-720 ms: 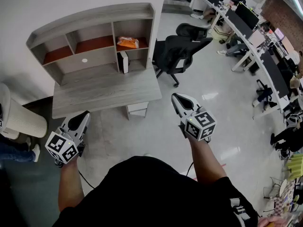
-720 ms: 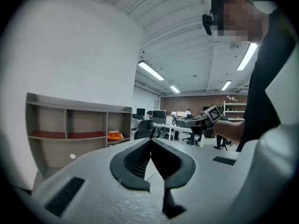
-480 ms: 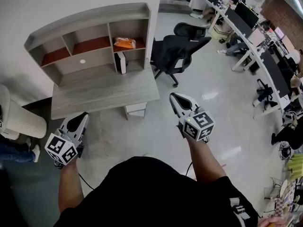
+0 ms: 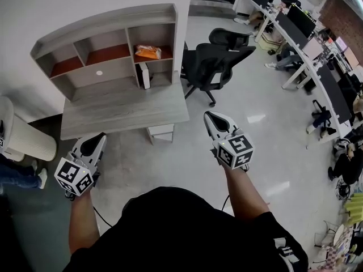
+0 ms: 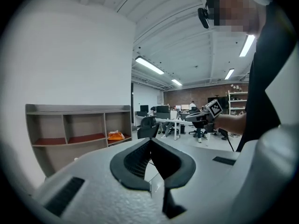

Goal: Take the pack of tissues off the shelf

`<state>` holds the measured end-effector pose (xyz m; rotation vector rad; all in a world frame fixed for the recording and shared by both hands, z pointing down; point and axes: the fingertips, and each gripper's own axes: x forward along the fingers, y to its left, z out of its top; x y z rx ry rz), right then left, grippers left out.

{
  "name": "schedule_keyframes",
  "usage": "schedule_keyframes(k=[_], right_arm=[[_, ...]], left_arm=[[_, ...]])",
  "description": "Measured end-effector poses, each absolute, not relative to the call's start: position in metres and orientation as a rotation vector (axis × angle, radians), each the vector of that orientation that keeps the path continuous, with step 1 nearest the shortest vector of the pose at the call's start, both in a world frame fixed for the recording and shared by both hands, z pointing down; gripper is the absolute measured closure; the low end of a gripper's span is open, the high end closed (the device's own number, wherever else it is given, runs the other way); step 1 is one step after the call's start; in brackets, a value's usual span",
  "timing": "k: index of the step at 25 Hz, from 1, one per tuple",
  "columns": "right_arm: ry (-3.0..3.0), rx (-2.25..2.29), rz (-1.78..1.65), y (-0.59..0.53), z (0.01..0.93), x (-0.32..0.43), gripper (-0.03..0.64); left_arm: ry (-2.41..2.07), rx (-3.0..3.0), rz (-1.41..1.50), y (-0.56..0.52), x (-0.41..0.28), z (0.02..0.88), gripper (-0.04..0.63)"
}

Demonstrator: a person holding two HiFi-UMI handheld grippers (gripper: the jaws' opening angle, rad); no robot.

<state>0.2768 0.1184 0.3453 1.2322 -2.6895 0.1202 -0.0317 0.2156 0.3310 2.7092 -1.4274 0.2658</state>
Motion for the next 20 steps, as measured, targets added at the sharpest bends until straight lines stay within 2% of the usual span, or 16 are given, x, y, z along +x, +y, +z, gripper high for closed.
schedule_keyframes(k=[14, 20], right_arm=[[-2.657, 1.177, 0.186, 0.09, 0.384, 0.29, 0.606], [-2.647, 1.189, 0.149, 0.076, 0.374, 0.28, 0.606]], left_arm=[[-1.435, 2.649, 0.287, 0.194, -0.014, 0.348, 0.577], [-1.39, 2.647, 0.284, 0.173, -0.019, 0.356, 0.578]])
